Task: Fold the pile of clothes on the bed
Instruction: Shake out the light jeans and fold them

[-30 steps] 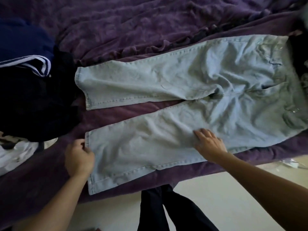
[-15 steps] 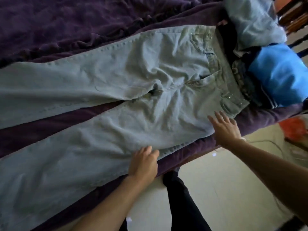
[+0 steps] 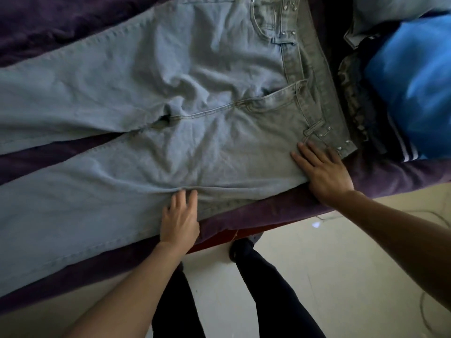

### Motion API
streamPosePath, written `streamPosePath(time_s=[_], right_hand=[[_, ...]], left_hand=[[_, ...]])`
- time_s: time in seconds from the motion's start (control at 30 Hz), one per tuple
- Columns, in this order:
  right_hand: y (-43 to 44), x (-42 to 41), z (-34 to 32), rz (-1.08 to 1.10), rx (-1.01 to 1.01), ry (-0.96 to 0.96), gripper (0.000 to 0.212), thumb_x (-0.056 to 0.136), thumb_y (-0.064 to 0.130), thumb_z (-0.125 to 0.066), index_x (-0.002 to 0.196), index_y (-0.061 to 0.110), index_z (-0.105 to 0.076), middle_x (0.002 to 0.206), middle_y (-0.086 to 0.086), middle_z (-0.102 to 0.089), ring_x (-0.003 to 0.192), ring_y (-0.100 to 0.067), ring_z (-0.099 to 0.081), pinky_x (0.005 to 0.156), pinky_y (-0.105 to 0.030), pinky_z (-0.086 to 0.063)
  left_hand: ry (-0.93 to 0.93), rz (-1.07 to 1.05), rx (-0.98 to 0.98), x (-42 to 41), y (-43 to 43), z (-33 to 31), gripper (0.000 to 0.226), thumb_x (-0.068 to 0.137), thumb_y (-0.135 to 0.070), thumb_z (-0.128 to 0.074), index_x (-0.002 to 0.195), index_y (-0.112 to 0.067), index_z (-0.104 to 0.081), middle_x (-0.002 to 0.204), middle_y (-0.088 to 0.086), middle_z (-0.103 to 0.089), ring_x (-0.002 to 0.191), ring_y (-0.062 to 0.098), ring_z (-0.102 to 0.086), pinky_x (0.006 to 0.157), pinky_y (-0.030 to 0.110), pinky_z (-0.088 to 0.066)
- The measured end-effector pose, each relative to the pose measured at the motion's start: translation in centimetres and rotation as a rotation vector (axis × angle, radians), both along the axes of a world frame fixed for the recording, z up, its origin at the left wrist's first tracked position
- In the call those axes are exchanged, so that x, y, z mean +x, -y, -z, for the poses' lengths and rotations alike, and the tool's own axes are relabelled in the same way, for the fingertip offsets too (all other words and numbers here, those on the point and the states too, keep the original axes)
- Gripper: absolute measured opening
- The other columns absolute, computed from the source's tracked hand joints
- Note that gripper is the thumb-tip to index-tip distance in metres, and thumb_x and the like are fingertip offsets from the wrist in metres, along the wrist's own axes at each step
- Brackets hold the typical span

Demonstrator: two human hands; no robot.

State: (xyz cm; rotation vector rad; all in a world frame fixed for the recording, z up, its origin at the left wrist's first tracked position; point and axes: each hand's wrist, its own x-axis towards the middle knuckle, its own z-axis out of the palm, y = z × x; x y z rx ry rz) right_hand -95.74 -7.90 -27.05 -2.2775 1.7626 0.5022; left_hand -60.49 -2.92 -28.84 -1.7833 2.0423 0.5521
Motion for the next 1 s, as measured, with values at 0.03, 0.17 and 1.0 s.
streamPosePath(time_s=[0.03,0.17,1.0], right_hand=[[0.0,-0.2,-0.2,0.013,0.005,0.029,0.071,0.076,0.009,-0.062,0.144,0.015,-0.043,0.152,-0.011,-0.036,0.141,-0.032,-0.033,0.109,-0.056,-0.026],[0.5,-0.7,-1.5,-0.002,0.0,0.073,0.063,0.079,0.011,-0.061,0.141,0.014,-0.048,0.149,-0.009,-0.042,0.138,-0.03,-0.038,0.108,-0.05,-0.029],[30.4,3.0,-11.3,-0.031,-0.524,0.096,0.025,0.1,0.028,-0.045,0.117,0.014,-0.056,0.105,-0.015,-0.062,0.095,-0.037,-0.058,0.083,-0.048,-0.037]], left_hand=[[-0.02,-0.004,0.029,0.3,-0.2,-0.2,0.079,0.079,-0.033,-0.066,0.146,-0.018,-0.027,0.143,0.01,-0.034,0.128,0.027,-0.039,0.095,0.042,-0.043],[0.095,-0.019,0.059,0.1,-0.1,-1.5,0.085,0.086,-0.044,-0.06,0.151,-0.017,-0.013,0.146,0.006,-0.03,0.13,0.023,-0.038,0.095,0.037,-0.045],[-0.092,-0.353,-0.618,11.6,29.8,-11.6,0.033,0.086,0.005,-0.046,0.115,0.0,-0.059,0.104,0.033,-0.061,0.087,0.054,-0.057,0.073,0.054,-0.045]])
